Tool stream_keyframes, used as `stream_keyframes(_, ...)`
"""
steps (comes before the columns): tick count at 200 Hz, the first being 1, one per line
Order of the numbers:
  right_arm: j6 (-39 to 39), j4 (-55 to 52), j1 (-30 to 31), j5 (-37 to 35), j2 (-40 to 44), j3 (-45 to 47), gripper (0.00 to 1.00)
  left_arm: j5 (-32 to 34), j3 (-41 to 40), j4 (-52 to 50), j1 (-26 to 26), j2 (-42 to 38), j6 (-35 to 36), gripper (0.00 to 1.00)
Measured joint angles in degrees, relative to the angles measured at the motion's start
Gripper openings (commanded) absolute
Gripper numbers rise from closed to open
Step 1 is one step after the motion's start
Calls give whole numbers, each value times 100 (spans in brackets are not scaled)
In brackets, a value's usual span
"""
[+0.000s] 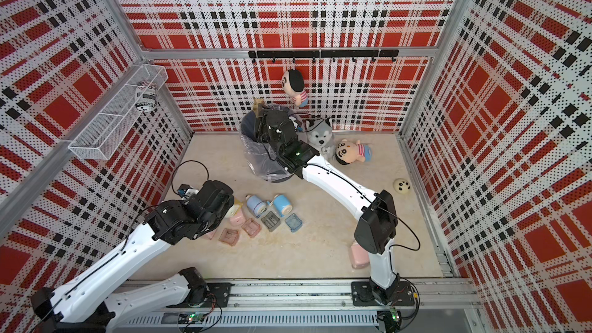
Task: Take out the pencil sharpener tray and clean the shavings
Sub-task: Pour the shavings into the trash bin.
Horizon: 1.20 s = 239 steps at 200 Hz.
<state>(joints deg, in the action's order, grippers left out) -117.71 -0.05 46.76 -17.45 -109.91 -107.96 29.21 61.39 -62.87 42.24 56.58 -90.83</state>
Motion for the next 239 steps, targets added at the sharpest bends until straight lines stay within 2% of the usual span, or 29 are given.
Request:
stream_keyframes(37, -63, -31, 0, 20, -20, 669, 44, 0, 0, 55, 9, 39, 2, 36)
stream_keyframes(63, -50, -61, 0, 42, -46, 586, 44, 0, 0, 70, 17, 39, 4, 36)
stream_keyframes(109, 111, -85, 0, 4, -33, -118, 44, 0, 0, 79, 28, 22, 4, 36)
stream_keyframes(177, 48, 107, -59, 37, 26, 837, 44, 0, -4, 118, 55, -4, -2, 36)
stream_keyframes(239, 173, 90, -122, 92, 31, 636, 44, 0, -31, 177, 63, -44, -4, 36)
